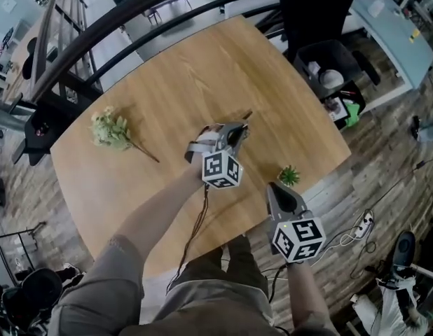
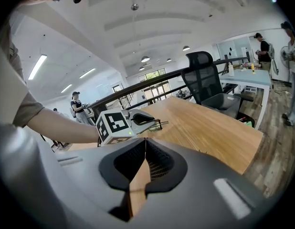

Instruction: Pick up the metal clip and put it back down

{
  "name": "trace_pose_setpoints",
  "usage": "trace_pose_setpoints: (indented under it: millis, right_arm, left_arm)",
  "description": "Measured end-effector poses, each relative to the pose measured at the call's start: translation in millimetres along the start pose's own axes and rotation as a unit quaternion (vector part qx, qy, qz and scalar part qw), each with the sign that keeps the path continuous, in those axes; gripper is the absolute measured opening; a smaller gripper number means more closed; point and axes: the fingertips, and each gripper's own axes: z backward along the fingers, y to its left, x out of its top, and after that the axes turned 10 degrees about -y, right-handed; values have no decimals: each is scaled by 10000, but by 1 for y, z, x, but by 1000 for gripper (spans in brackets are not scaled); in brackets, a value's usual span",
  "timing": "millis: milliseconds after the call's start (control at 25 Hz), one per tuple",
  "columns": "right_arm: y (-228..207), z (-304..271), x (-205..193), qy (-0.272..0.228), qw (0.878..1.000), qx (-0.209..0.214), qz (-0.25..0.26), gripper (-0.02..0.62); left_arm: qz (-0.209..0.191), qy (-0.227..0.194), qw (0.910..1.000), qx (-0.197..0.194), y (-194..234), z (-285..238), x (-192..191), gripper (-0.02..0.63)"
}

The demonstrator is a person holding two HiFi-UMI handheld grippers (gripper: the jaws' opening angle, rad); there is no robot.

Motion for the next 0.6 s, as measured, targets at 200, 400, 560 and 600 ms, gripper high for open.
trace_pose_setpoints:
  millis: [200, 400, 560, 600]
  right_arm:
    - [-8, -6, -13, 87, 9999, -101, -84, 12]
    - [-12, -5, -25, 212, 9996, -137, -129, 12]
    - [-20, -2, -30, 272, 9995, -178, -36, 12]
    - [-22, -1, -30, 262, 9995, -197, -24, 12]
  left_arm:
    - [-101, 82, 9999, -76, -5, -14, -10, 18]
    - [-345, 172, 9992, -99, -11, -29, -16, 18]
    - [-339, 271, 9990, -139, -17, -41, -22, 23]
    - [-303, 329, 9989, -150, -19, -43, -26, 26]
